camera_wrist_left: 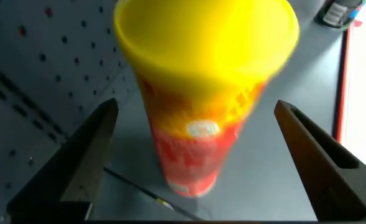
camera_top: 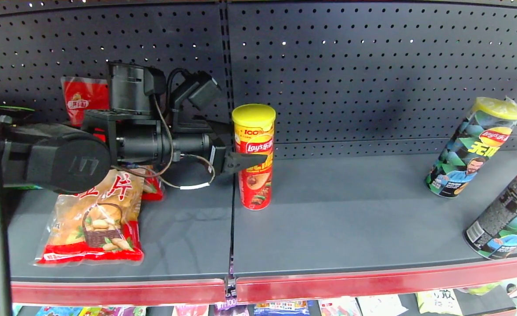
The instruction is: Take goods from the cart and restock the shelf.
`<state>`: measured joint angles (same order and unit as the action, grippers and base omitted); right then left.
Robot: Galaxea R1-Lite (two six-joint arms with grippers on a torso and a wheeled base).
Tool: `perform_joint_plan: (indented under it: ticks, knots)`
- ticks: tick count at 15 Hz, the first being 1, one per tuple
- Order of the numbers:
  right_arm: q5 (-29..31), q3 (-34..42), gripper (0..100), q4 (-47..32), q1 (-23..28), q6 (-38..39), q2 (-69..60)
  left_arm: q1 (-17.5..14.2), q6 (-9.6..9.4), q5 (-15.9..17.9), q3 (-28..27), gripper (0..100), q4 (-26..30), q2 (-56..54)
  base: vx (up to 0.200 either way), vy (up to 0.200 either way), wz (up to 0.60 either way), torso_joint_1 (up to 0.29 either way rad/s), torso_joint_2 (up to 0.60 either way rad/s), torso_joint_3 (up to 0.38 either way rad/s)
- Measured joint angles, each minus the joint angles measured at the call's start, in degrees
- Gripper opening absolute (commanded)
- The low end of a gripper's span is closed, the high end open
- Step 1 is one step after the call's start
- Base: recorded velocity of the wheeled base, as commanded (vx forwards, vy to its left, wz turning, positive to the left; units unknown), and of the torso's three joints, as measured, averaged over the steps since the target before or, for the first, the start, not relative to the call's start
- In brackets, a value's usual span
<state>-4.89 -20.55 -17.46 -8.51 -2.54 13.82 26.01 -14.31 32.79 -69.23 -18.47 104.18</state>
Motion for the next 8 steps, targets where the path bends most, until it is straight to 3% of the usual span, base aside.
perform_joint_plan:
  ticks: [4,5,8]
  knots:
    - [0.0,0.0,0,0.0,0.0,0.0,0.0,0.4,0.06,0.1,-3.6,100,0.1,2.6,0.0,0.0,0.0,0.0,0.0,0.0]
    - [0.0,0.0,0,0.0,0.0,0.0,0.0,0.6,0.02,0.1,-3.8,0,0.0,3.0,0.0,0.0,0.0,0.0,0.0,0.0]
    - [0.0,0.0,0,0.0,0.0,0.0,0.0,1.2,0.0,1.3,-3.9,0,-0.2,4.2,0.0,0.0,0.0,0.0,0.0,0.0]
